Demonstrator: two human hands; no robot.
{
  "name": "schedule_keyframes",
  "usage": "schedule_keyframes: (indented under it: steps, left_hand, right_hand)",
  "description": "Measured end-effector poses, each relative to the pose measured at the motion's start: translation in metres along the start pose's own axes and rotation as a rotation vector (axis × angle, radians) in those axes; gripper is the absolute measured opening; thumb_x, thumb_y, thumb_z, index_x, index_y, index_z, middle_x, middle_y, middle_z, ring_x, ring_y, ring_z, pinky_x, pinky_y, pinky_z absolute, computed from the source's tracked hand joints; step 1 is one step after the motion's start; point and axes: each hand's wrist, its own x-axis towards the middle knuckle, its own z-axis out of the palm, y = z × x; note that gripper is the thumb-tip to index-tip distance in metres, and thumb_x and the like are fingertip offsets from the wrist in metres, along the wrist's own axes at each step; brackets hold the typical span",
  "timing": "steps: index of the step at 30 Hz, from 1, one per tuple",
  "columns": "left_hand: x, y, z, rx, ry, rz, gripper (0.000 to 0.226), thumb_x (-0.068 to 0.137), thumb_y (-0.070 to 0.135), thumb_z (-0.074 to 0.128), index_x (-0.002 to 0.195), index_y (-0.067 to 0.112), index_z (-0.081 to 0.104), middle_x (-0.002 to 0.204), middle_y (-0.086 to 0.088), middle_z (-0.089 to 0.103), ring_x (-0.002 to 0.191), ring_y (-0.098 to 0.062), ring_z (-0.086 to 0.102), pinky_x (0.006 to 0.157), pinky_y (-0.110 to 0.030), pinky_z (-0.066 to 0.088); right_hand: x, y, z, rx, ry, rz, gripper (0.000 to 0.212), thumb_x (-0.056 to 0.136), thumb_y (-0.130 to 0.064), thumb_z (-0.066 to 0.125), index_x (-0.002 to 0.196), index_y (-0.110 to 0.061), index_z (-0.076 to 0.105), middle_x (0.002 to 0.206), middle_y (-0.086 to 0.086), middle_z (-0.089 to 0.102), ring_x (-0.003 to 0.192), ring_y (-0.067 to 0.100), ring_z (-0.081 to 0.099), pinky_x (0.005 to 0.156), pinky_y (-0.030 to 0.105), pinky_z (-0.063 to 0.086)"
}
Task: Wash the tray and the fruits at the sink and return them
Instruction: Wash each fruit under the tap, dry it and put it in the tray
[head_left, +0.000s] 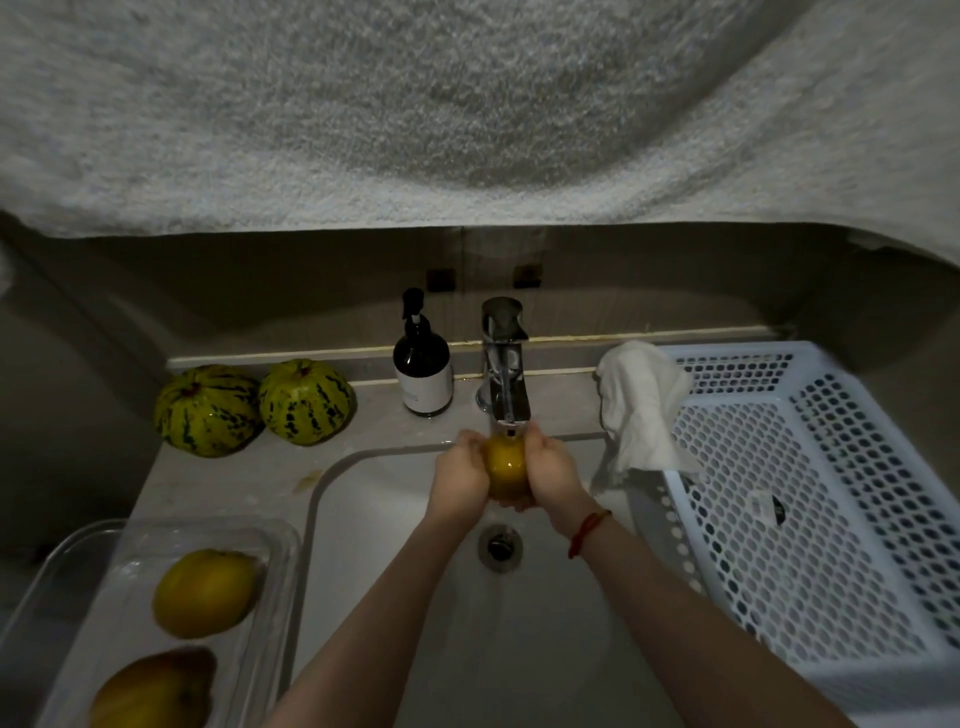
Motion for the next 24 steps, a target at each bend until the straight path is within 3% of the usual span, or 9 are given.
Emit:
schedule_keyframes:
  steps: [3,5,10,13,15,17,19,22,24]
  left_hand:
    - [-0.006,-0.002,-0.003,-0.191,-0.011,0.051,0.024,0.103,0.020,0.029,0.117,0.025,0.048,0.112,-0.005,0.050,0.098,-0.020,0.053,0.084,-0.035,0.050]
    - [-0.013,0.001,-0.001,-0.387,-0.052,-0.021,0.024,0.103,0.025,0.030,0.120,0.023,0.047,0.119,-0.009,0.049,0.107,-0.028,0.052,0.094,-0.045,0.048]
    - [-0.016,0.006,-0.006,-0.601,-0.117,-0.132,0.031,0.100,0.035,0.037,0.126,0.020,0.043,0.119,-0.008,0.045,0.103,-0.031,0.055,0.073,-0.038,0.056]
    - [-0.013,0.010,-0.006,-0.582,-0.121,-0.244,0.033,0.102,0.039,0.028,0.119,0.019,0.047,0.110,-0.010,0.051,0.092,-0.027,0.058,0.062,-0.035,0.054]
    - [-0.012,0.013,-0.003,-0.620,-0.164,-0.392,0.038,0.102,0.038,0.026,0.120,0.013,0.048,0.110,-0.017,0.055,0.090,-0.028,0.058,0.059,-0.033,0.050]
    - [-0.011,0.014,-0.001,-0.567,-0.163,-0.437,0.039,0.101,0.033,0.031,0.123,0.004,0.047,0.100,-0.018,0.056,0.080,-0.026,0.057,0.056,-0.029,0.045]
    - [-0.010,0.013,-0.002,-0.386,-0.124,-0.426,0.035,0.102,0.033,0.027,0.115,0.005,0.044,0.086,-0.015,0.053,0.065,-0.021,0.053,0.049,-0.025,0.041]
    - [-0.014,0.015,0.000,-0.250,-0.106,-0.400,0.030,0.102,0.041,0.025,0.108,0.014,0.037,0.087,-0.013,0.051,0.063,-0.021,0.054,0.048,-0.024,0.042]
    - [-0.020,0.016,0.005,-0.398,-0.144,-0.425,0.031,0.101,0.043,0.029,0.113,0.015,0.037,0.102,-0.017,0.051,0.072,-0.024,0.055,0.054,-0.027,0.043]
  right_hand:
    - [0.001,0.008,0.010,0.036,0.043,-0.003,0.051,0.098,-0.051,0.027,0.107,-0.007,0.051,0.073,0.015,0.057,0.035,0.013,0.052,0.030,0.017,0.032]
    - [0.000,0.012,0.016,0.079,0.081,-0.029,0.047,0.098,-0.051,0.027,0.094,-0.013,0.052,0.057,0.007,0.050,0.031,0.010,0.045,0.032,0.018,0.032]
    - [-0.007,0.027,0.016,-0.036,0.159,-0.337,0.039,0.102,-0.031,0.034,0.076,-0.011,0.056,0.059,0.008,0.054,0.051,0.019,0.056,0.046,0.028,0.047]
    - [-0.014,0.030,0.009,-0.133,0.107,-0.516,0.022,0.100,-0.021,0.041,0.088,-0.015,0.058,0.081,0.002,0.053,0.089,0.025,0.054,0.079,0.039,0.047]
    - [-0.017,0.025,0.007,-0.131,-0.061,-0.537,0.013,0.096,-0.020,0.051,0.106,-0.022,0.059,0.103,-0.003,0.051,0.106,0.020,0.048,0.090,0.031,0.045]
    - [-0.015,0.020,0.003,-0.078,-0.255,-0.470,0.029,0.089,-0.018,0.062,0.116,-0.026,0.058,0.119,-0.001,0.050,0.110,0.016,0.050,0.091,0.024,0.046]
    - [-0.013,0.015,0.000,-0.026,-0.322,-0.307,0.027,0.087,-0.021,0.065,0.114,-0.025,0.059,0.119,0.004,0.053,0.107,0.020,0.054,0.092,0.034,0.050]
    - [-0.008,0.008,0.004,0.009,-0.110,-0.074,0.010,0.092,-0.030,0.057,0.092,-0.020,0.060,0.101,0.007,0.056,0.094,0.024,0.057,0.090,0.046,0.052]
    - [-0.001,0.003,0.006,-0.072,0.025,-0.023,0.017,0.095,-0.029,0.051,0.094,-0.016,0.061,0.102,0.009,0.055,0.098,0.029,0.055,0.092,0.048,0.050]
